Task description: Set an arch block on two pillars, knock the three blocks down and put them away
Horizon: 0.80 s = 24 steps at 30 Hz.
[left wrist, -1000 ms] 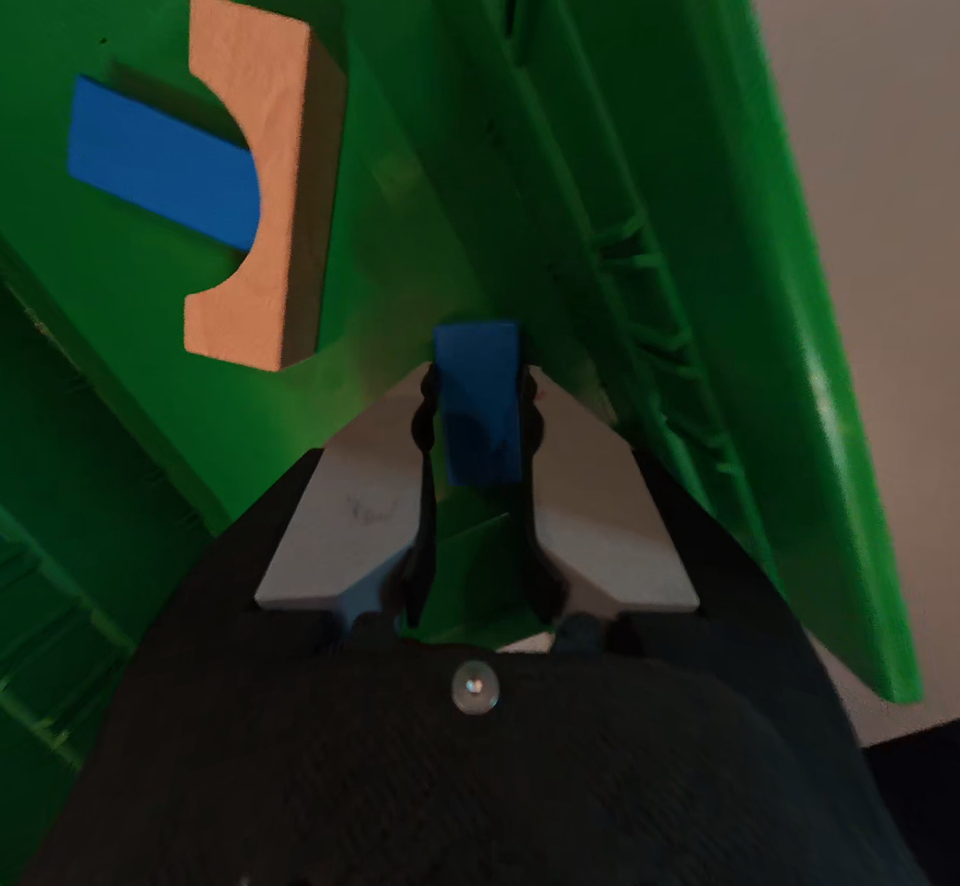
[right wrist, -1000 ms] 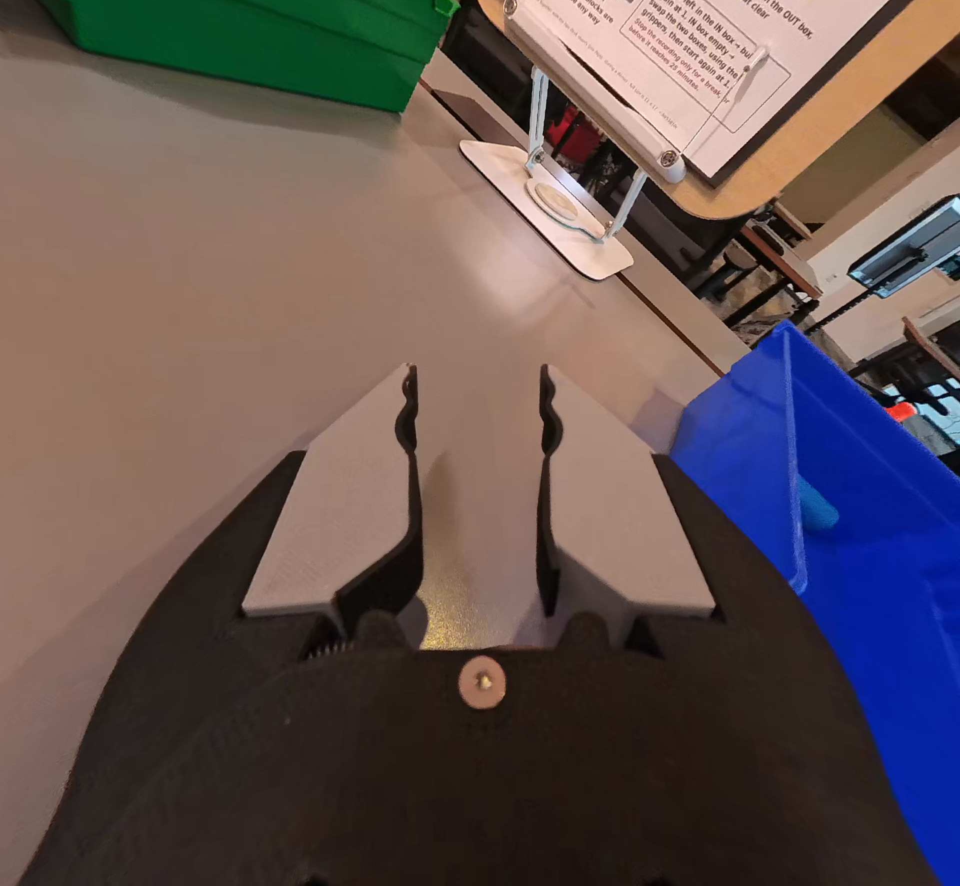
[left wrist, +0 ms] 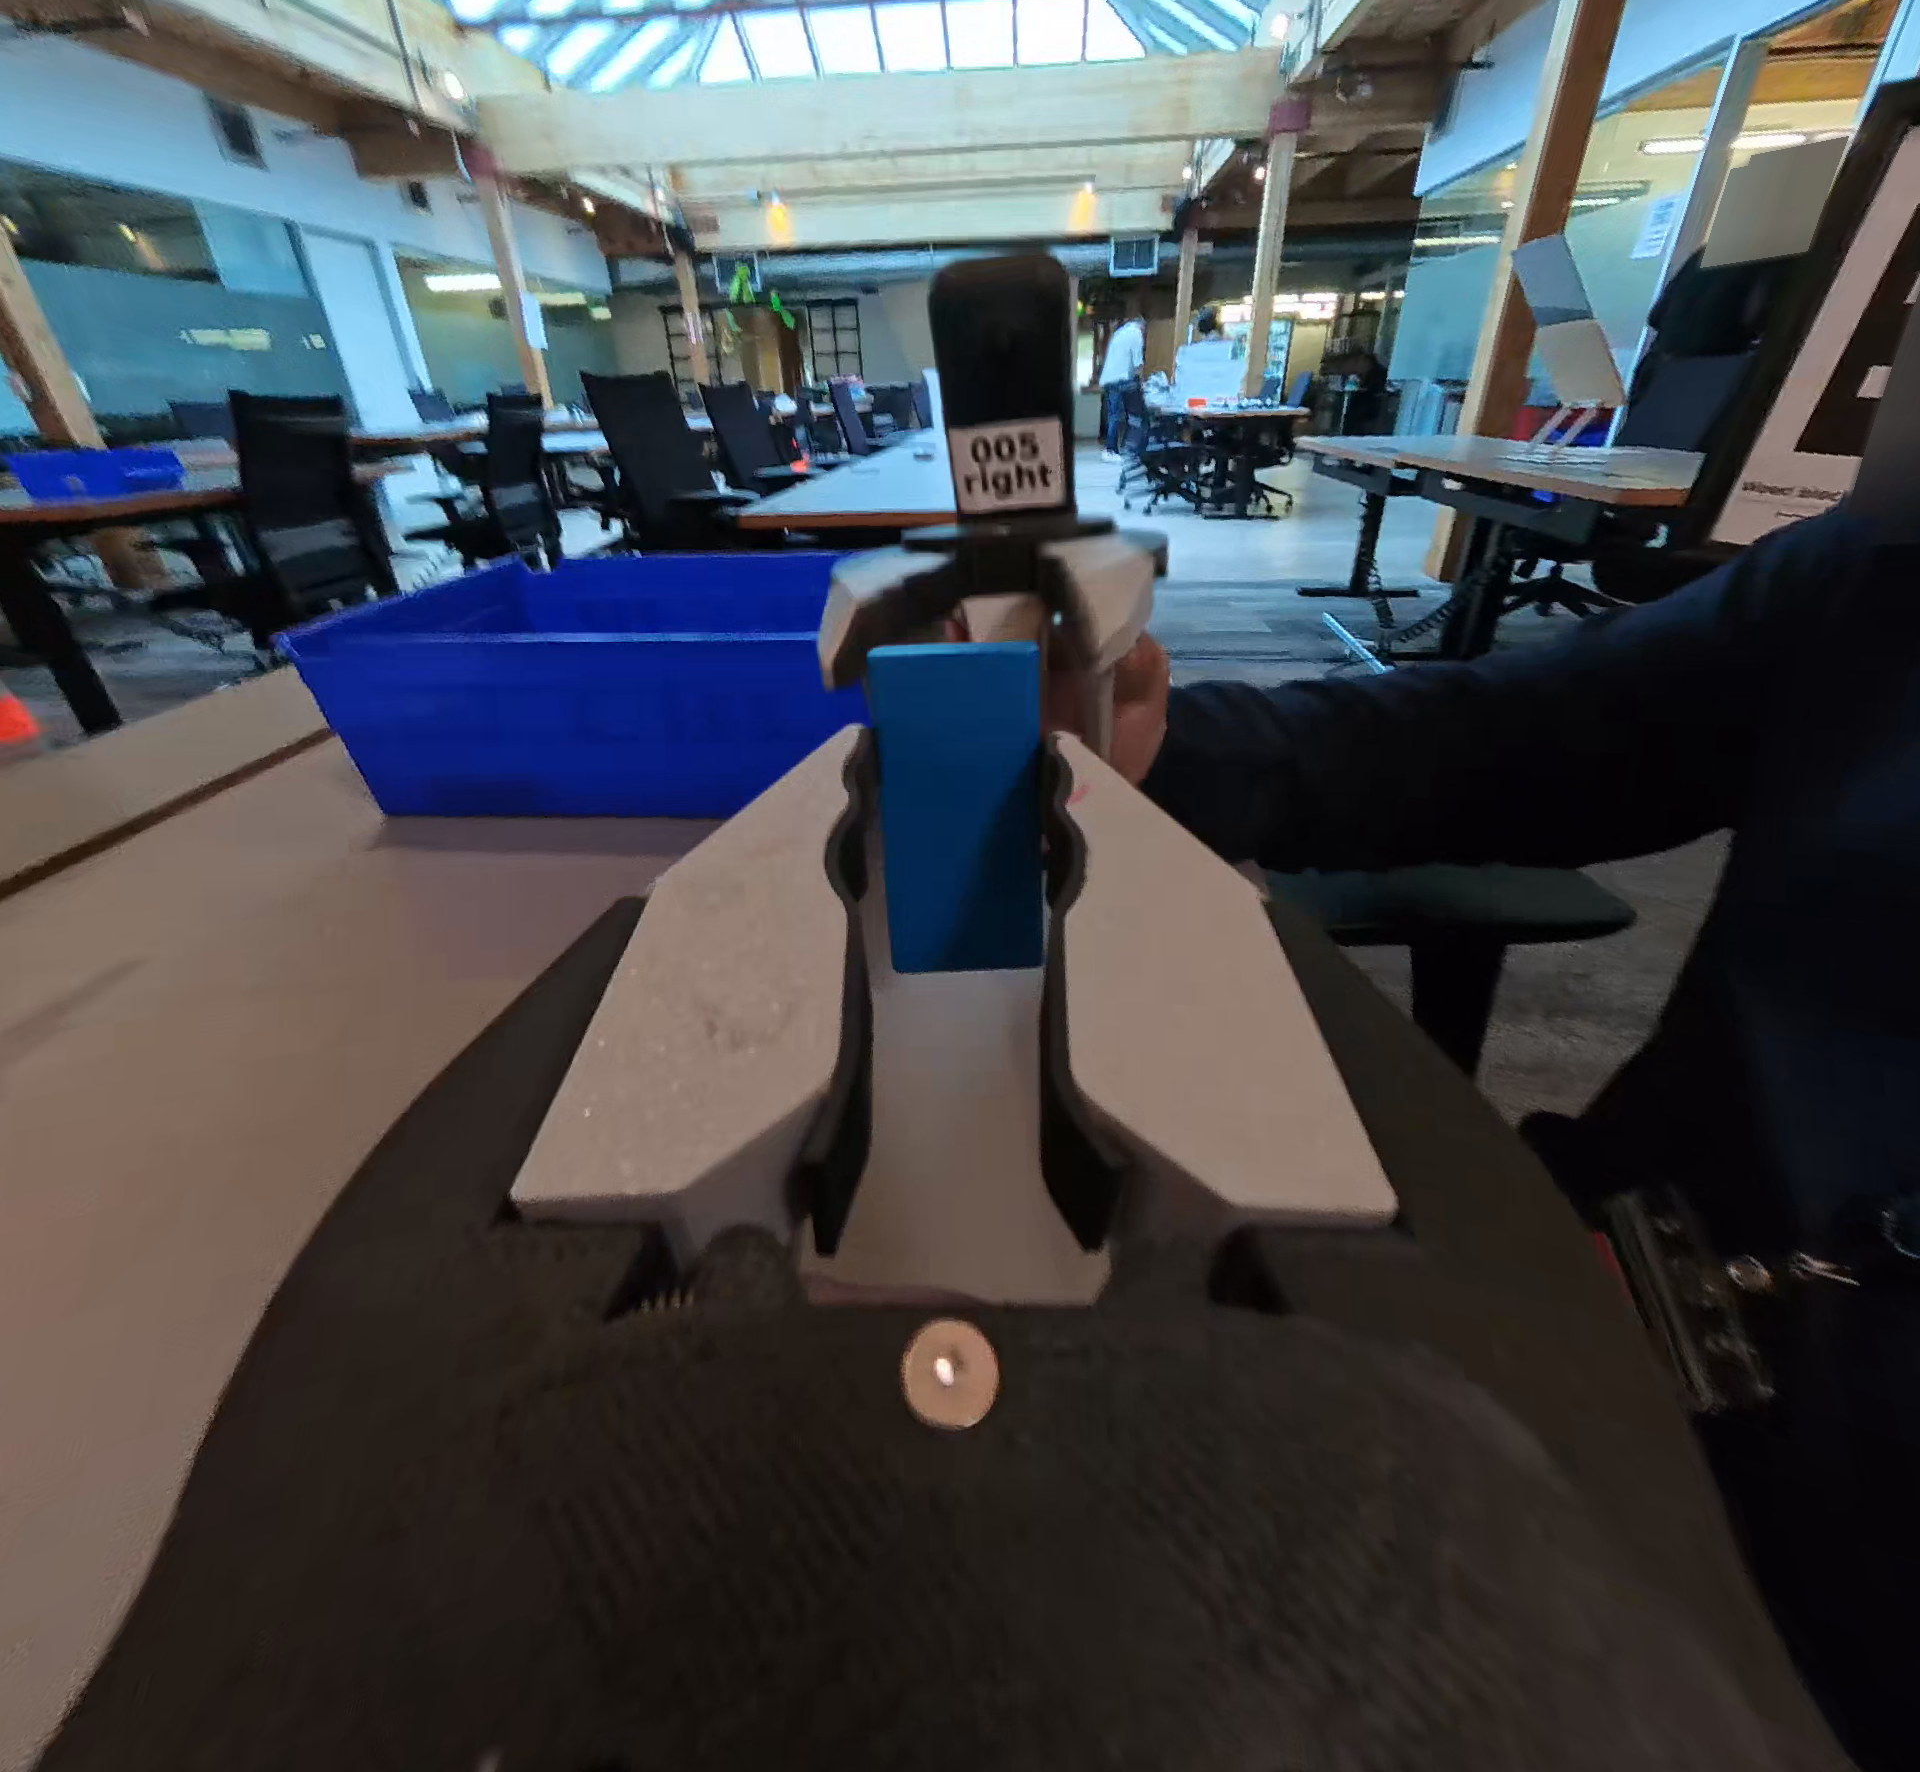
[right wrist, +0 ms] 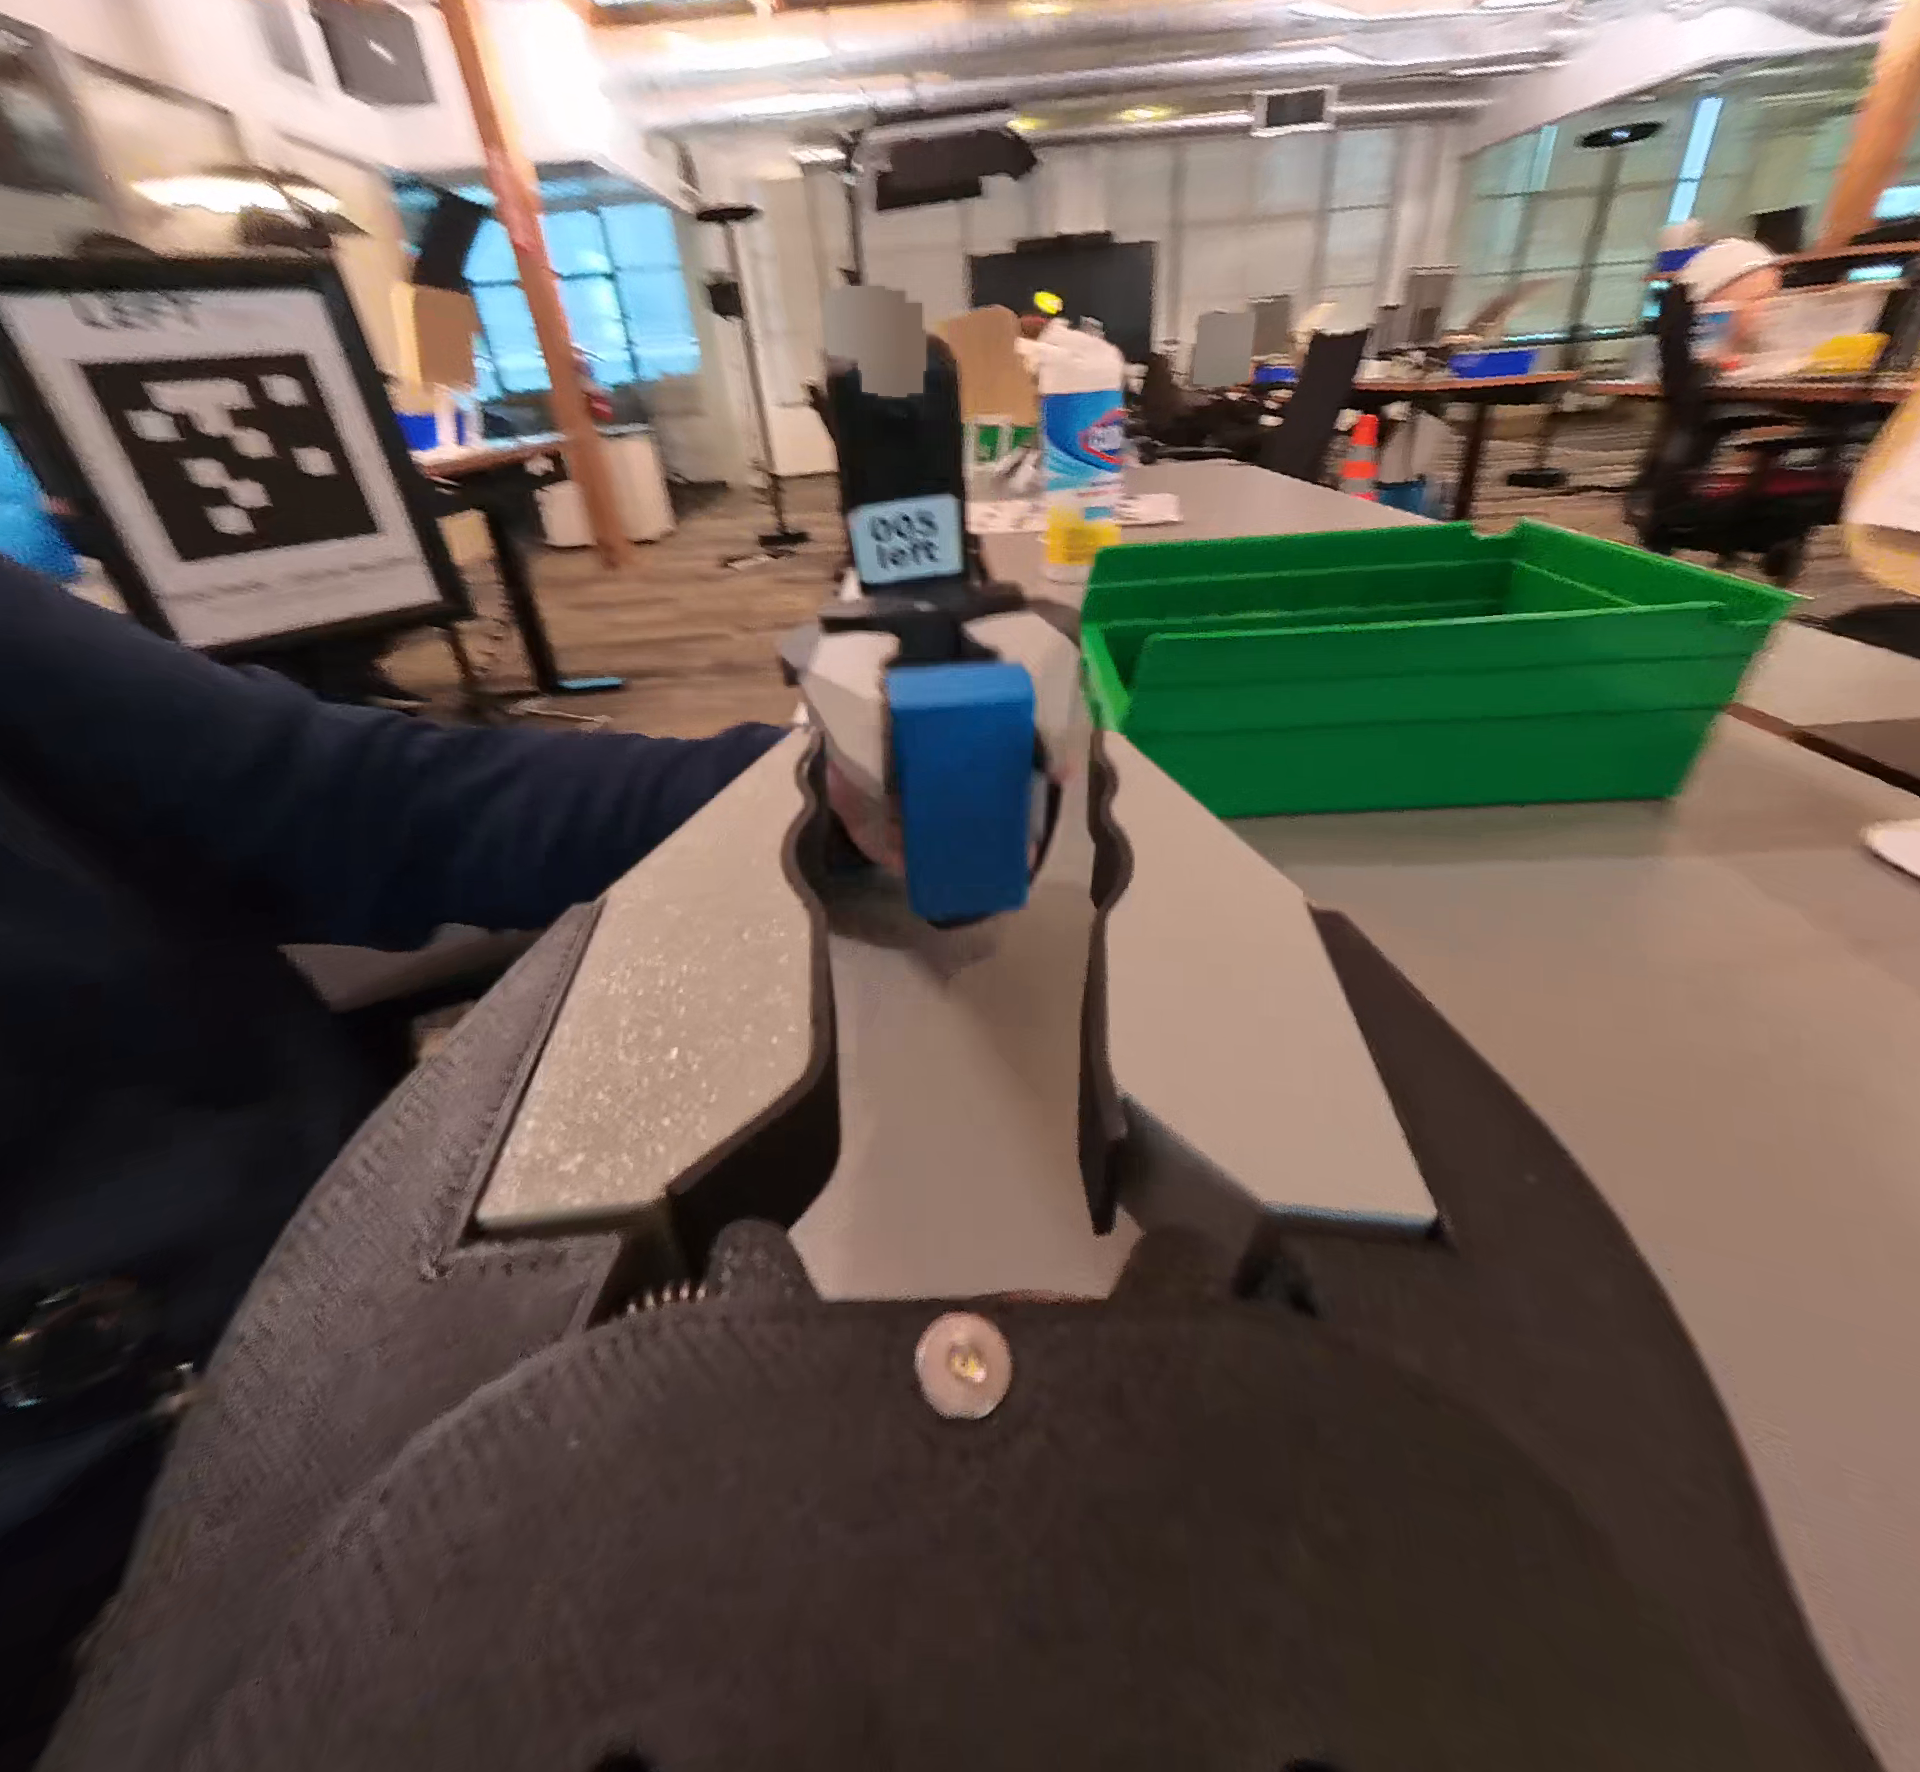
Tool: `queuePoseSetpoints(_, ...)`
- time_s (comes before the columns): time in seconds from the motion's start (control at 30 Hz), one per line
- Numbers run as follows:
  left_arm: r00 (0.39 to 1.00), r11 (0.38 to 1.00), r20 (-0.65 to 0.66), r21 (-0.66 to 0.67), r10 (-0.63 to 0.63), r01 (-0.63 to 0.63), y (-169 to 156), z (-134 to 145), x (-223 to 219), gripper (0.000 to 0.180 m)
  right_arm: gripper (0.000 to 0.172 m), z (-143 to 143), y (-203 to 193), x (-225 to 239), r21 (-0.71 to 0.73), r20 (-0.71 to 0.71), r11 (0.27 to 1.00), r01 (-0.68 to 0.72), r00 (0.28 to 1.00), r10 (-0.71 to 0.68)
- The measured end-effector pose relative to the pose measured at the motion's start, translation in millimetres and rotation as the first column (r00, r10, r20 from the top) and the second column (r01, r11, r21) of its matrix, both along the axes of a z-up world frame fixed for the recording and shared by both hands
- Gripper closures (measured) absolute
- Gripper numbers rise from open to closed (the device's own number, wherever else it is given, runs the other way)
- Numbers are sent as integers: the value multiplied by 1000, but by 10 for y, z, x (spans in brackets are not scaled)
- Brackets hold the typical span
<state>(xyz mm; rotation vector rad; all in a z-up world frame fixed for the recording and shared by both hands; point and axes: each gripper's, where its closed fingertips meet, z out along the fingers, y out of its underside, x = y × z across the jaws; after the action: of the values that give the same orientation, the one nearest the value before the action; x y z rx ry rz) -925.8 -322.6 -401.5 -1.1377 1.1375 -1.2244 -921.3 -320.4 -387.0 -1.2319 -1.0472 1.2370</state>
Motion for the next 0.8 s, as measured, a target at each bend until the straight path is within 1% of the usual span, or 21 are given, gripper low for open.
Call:
queuePoseSetpoints(0.03, 1000, 1000, -13, -5, 1, -1, 1, -40, 18, 151, 125, 31, -13, -11, -4, -17, 1000, -13, 1000, 13)
queuePoseSetpoints(0.07, 1000, 1000, -21, 4, 14, -14, 8, -65, 40, 151, 126, 44, 9, -23, -10, -25, 1000, 6, 1000, -6)
queuePoseSetpoints(0.17, 999, 999, -27, 36, 21, -20, -22, -80, 94, 151, 137, -8, 24, -63, 21, 12, 999, 50, 999, -50)
queuePoseSetpoints(0.23, 999, 999, -28, 33, 21, -20, -27, -83, 106, 151, 134, -29, 27, -76, 41, 22, 997, 72, 997, -73)
queuePoseSetpoints(0.37, 999, 999, -17, 21, 29, -29, -46, -100, 92, 151, 125, -104, -12, -117, 3, 44, 999, 44, 998, -44)
queuePoseSetpoints(0.4, 999, 999, -13, 20, 32, -32, -51, -98, 87, 151, 125, -135, -19, -131, 4, 58, 999, 42, 997, -42)
queuePoseSetpoints(0.47, 999, 999, -22, 18, 36, -35, -58, -120, 99, 151, 134, -178, -22, -158, 15, 75, 999, 48, 996, -49)
queuePoseSetpoints(0.53, 998, 999, -34, 15, 45, -45, -43, -152, 127, 151, 138, -185, -12, -163, 10, 74, 998, 59, 995, -60)
queuePoseSetpoints(0.63, 999, 999, -28, -14, 36, -36, -23, -161, 140, 151, 141, -190, 3, -149, -10, 68, 997, 75, 995, -75)
queuePoseSetpoints(0.8, 999, 999, -32, -40, 27, -28, -8, -185, 152, 151, 141, -216, 20, -140, -3, 83, 996, 92, 992, -92)
